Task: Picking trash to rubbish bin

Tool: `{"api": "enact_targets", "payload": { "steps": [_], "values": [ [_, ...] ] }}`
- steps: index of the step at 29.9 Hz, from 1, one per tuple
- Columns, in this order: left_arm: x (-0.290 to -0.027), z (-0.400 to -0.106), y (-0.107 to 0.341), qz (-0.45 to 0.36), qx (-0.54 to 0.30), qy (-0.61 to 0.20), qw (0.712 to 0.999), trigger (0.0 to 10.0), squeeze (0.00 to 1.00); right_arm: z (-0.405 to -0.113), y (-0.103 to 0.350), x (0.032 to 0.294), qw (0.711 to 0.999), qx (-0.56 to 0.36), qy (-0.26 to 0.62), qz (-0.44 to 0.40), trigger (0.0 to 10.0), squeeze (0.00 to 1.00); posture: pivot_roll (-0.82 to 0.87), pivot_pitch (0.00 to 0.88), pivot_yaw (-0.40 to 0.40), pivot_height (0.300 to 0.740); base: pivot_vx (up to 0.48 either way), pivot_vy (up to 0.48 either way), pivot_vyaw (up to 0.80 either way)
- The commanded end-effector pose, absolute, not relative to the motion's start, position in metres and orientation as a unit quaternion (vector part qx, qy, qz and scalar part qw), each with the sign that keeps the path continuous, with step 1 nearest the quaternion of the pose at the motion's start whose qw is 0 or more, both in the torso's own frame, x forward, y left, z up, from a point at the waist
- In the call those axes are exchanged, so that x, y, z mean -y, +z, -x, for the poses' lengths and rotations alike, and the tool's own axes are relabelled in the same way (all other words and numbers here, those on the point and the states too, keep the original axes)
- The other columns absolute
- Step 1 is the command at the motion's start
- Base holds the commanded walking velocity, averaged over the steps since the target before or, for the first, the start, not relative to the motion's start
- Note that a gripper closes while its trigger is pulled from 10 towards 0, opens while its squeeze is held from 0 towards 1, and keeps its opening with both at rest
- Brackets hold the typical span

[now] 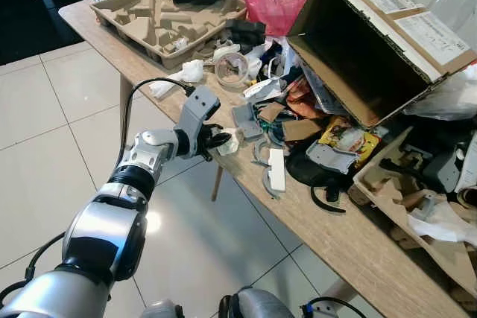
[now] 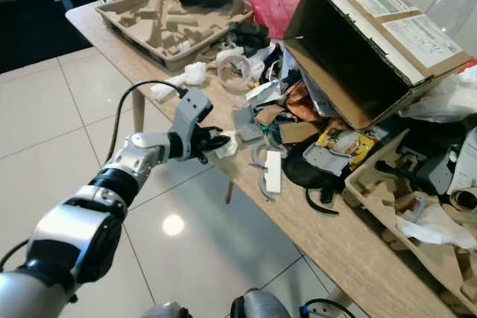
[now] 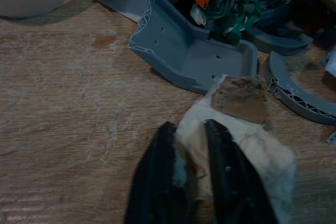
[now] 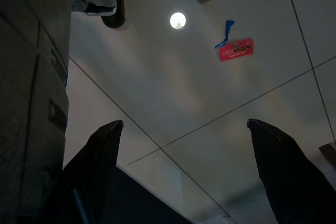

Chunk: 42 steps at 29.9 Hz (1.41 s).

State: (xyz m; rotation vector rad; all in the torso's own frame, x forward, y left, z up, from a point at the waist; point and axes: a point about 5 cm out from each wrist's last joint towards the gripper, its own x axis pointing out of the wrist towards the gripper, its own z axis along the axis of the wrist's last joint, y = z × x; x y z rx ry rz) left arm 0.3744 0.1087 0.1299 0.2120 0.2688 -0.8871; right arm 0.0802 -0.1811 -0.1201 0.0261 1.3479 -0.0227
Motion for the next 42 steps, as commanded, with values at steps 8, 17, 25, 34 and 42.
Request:
{"api": "enact_targets", "payload": {
  "steps": [8,17,25,34,42],
  "values": [
    [-0.117,-0.383,0.157,-0.019,-0.055,-0.409,0.911,0.0,0.0,-0.078,-0.121,0.177,0.781,-0.624,-0.009,-0.017,10.0,0.0,0.08,0.14,-0.072,0.74,0.0,0.0,0.0],
    [-0.125,-0.389,0.22,0.125,0.096,-0.445,0.881,3.2,0.0,-0.08,-0.121,0.177,0.782,-0.623,-0.007,-0.017,10.0,0.0,0.09,0.139,-0.068,0.74,0.0,0.0,0.0],
    [-0.121,-0.389,0.224,0.118,0.115,-0.444,0.881,10.0,0.0,-0.081,-0.12,0.176,0.784,-0.621,-0.005,-0.018,10.0,0.0,0.09,0.128,-0.066,0.74,0.0,0.0,0.0],
    [-0.12,-0.387,0.232,0.169,0.135,-0.458,0.862,10.0,0.0,-0.081,-0.12,0.176,0.784,-0.62,-0.004,-0.015,10.0,0.0,0.09,0.121,-0.067,0.74,0.0,0.0,0.0],
    [-0.115,-0.347,0.252,0.438,0.194,-0.633,0.608,10.0,0.0,-0.081,-0.12,0.177,0.784,-0.62,-0.002,-0.013,10.0,0.0,0.09,0.112,-0.07,0.74,0.0,0.0,0.0]
  ]
}}
